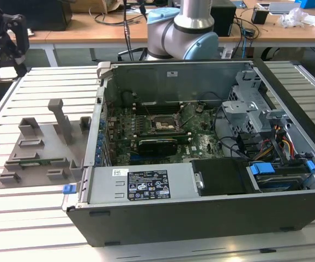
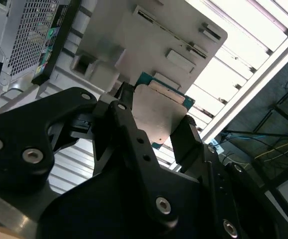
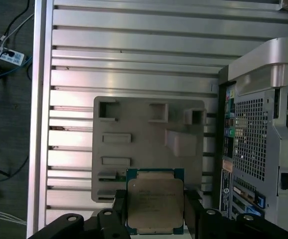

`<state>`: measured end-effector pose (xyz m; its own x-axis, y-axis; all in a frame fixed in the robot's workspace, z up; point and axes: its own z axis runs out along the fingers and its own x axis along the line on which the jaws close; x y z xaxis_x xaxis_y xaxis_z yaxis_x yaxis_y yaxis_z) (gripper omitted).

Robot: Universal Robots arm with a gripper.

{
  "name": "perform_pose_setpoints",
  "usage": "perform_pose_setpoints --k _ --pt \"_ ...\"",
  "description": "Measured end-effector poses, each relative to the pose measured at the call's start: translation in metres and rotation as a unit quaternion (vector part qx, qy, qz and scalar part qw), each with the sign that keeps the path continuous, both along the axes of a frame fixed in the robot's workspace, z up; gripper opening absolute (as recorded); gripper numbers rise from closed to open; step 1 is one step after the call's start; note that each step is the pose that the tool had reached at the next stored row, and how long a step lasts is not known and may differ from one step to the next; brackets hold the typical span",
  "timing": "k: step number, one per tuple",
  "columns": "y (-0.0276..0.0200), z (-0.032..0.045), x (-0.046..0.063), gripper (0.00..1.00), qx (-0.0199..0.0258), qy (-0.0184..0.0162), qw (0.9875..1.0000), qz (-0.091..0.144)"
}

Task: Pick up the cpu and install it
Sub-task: 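Pick up the cpu and move it towards the insertion slot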

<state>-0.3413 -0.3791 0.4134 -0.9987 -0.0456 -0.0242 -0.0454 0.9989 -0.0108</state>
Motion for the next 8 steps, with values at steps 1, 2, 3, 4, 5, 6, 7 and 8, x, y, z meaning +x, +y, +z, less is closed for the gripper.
perform_pose_setpoints --k 1,2,3,4,5,6,7,8 --pt "0.0001 0.0 0.005 0.54 0.0 0.0001 1.0 0.0" --pt "0.0003 -0.0001 0.01 0.54 0.0001 0.0002 1.0 0.0" --pt "0.0004 0.0 0.014 0.54 0.0 0.0003 1.0 0.0" --pt "0.0005 0.0 0.019 0.54 0.0 0.0005 1.0 0.0" --pt "0.0007 0.0 0.022 0.54 0.0 0.0006 1.0 0.0" --pt "0.0009 0.0 0.026 0.54 0.0 0.0007 1.0 0.0" --pt "0.0012 0.0 0.031 0.54 0.0 0.0009 1.0 0.0" --pt "0.0015 0.0 0.038 0.54 0.0 0.0012 1.0 0.0"
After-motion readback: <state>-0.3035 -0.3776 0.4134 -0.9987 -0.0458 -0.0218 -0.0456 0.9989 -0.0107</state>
